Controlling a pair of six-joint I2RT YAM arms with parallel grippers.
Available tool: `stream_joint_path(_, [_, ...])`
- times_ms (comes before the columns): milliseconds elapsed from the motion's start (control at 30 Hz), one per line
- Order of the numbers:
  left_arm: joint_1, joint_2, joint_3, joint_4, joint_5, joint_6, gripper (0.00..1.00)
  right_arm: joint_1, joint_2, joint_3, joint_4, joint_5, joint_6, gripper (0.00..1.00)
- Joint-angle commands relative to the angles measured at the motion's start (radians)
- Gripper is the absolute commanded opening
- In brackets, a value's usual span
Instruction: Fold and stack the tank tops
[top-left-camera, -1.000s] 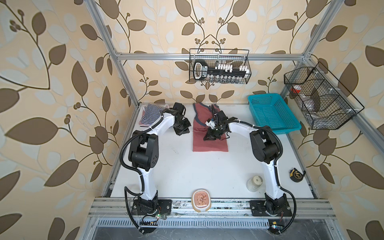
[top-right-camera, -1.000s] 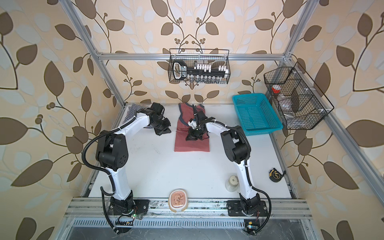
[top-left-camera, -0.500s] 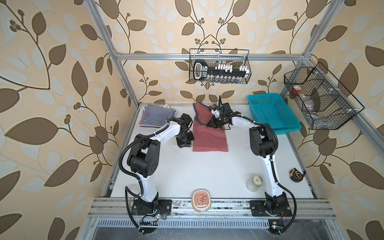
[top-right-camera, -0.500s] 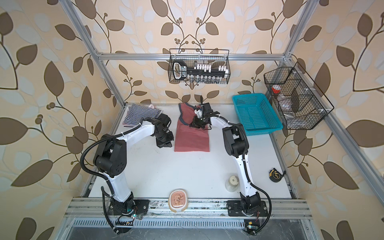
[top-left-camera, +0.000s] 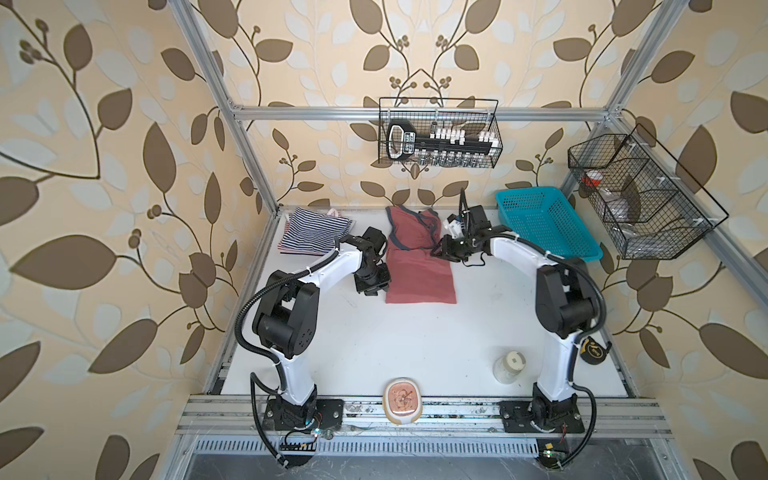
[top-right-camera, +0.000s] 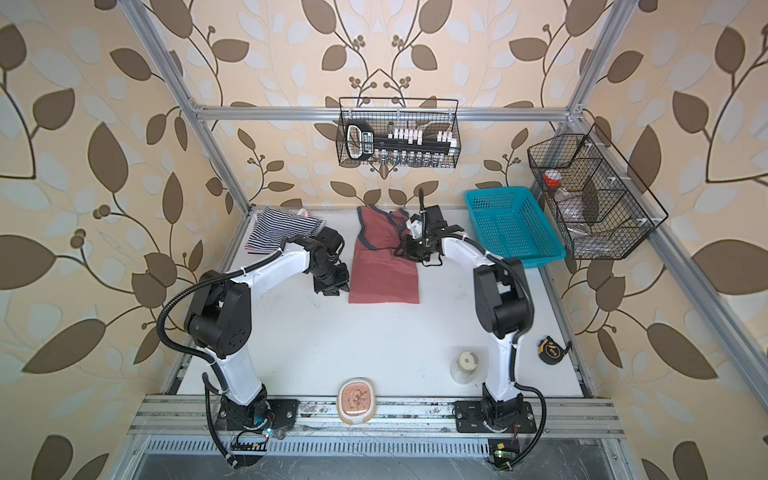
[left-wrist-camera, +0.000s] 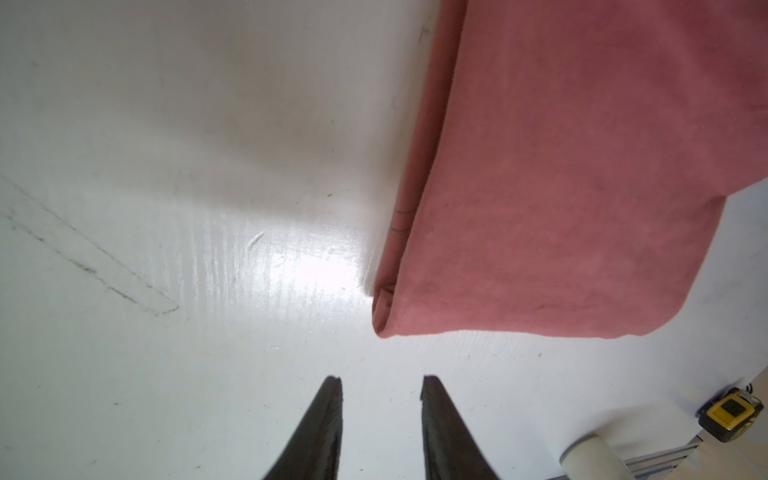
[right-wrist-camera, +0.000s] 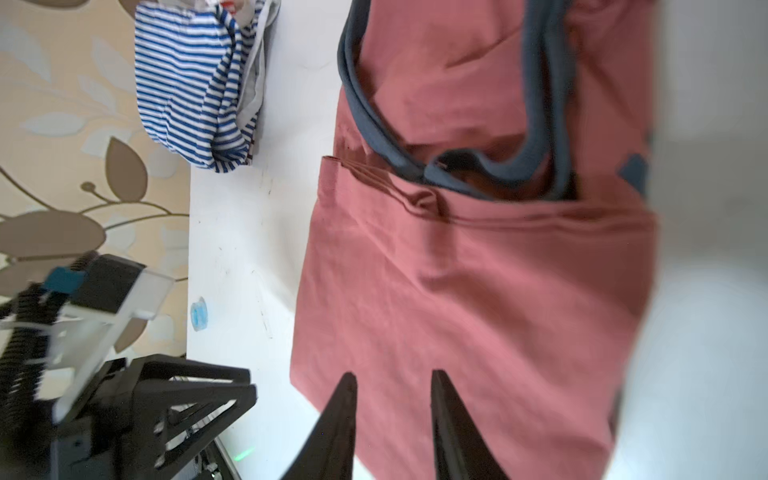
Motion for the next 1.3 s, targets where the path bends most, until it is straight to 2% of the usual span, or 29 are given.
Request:
stream_joint_path(0, [-0.002,-0.002,-0.021,0.048,0.03,0.005,0.36,0.001,-0.083,-0.136,-0.112,0.114,-0.09,0.37])
stream_joint_path(267, [-0.005,0.044,-0.061,0.147,0.097,-0.027,0.37,-0.003,-0.13,-0.348,-0.103,0.093,-0.096,0.42])
stream_joint_path(433, [-0.007,0.065,-0.088,0.18,0.103,-0.042,0.37,-0.004,-0.12,-0.381,-0.069,0.095,-0.079,0.42])
stream_joint_path(800, [-0.007,0.11,-0.106,0.229,0.103,-0.08,0.37,-0.015,-0.065,-0.422,0.02,0.024,-0.037,0.41])
stream_joint_path(933, [-0.006,0.115,-0.113,0.235,0.115,-0.084,0.35,-0.014,-0.065,-0.433,0.033,0.007,-0.028,0.33])
stream_joint_path(1133, [-0.006,0.112,-0.129,0.225,0.117,-0.084,0.13,-0.015,-0.076,-0.434,0.04,-0.018,-0.023,0.08])
stream_joint_path(1200, [-0.006,0.1,-0.131,0.211,0.113,-0.076,0.02,-0.015,-0.093,-0.433,0.031,-0.018,-0.026,0.0])
stream_joint_path(1267, [-0.005,0.083,-0.124,0.183,0.1,-0.063,0.0,-0.014,-0.122,-0.434,0.02,-0.019,-0.031,0.0])
